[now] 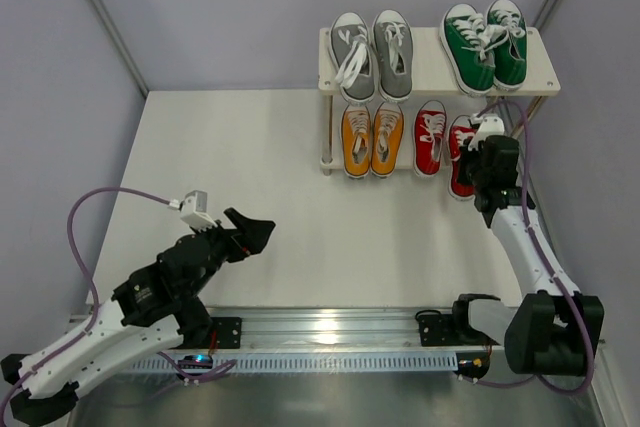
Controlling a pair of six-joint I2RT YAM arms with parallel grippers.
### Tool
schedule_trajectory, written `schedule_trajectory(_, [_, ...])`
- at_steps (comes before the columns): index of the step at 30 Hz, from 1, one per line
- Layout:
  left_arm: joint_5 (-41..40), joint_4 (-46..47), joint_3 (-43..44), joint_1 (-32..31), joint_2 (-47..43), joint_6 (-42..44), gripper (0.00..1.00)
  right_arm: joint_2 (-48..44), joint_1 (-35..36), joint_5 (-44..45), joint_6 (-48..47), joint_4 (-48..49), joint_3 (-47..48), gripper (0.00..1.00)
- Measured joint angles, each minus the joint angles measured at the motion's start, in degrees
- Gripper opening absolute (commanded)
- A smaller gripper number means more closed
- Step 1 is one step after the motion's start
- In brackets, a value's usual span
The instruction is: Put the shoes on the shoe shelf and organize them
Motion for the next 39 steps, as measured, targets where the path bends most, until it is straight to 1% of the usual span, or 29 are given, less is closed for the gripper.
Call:
schedule_trajectory(5, [0.0, 5.7, -1.6, 0.0, 4.5, 1.7, 0.93, 5.7, -2.3, 0.2, -1.7, 8.8, 0.5, 0.04])
schedule_trajectory(9, [-0.1, 9.7, -1.6, 0.0, 8.1, 3.6, 0.94, 9.9, -2.5, 0.4, -2.1, 14.1, 0.5, 0.04])
schedule_trajectory(11, [-0.1, 11.4, -1.6, 0.1, 9.7, 4.7, 0.94, 11.8, -2.5, 0.9, -2.1, 18.2, -0.3, 0.04])
schedule_trajectory(18, [0.0, 15.2, -1.6, 1.2, 13.7, 6.8, 0.95, 19.4, -3.1, 4.0, -0.7, 31.1, -2.5, 0.04])
schedule_trajectory(22, [0.0, 16.5, -1.5, 2.3, 14.8, 7.2, 0.94, 23.9, -5.2, 3.0, 1.8, 40.0, -5.8, 0.04])
schedule_trajectory(28, [0.5, 17.6, -0.9, 4.0, 16.9, 8.0, 0.94, 27.3, -7.8, -2.1, 5.4, 45.6, -5.0, 0.04])
schedule_trajectory(39, [2.0, 20.3, -0.6, 4.8, 20.7, 7.9, 0.94, 28.5, -9.1, -7.6, 4.3, 46.4, -4.1, 0.04])
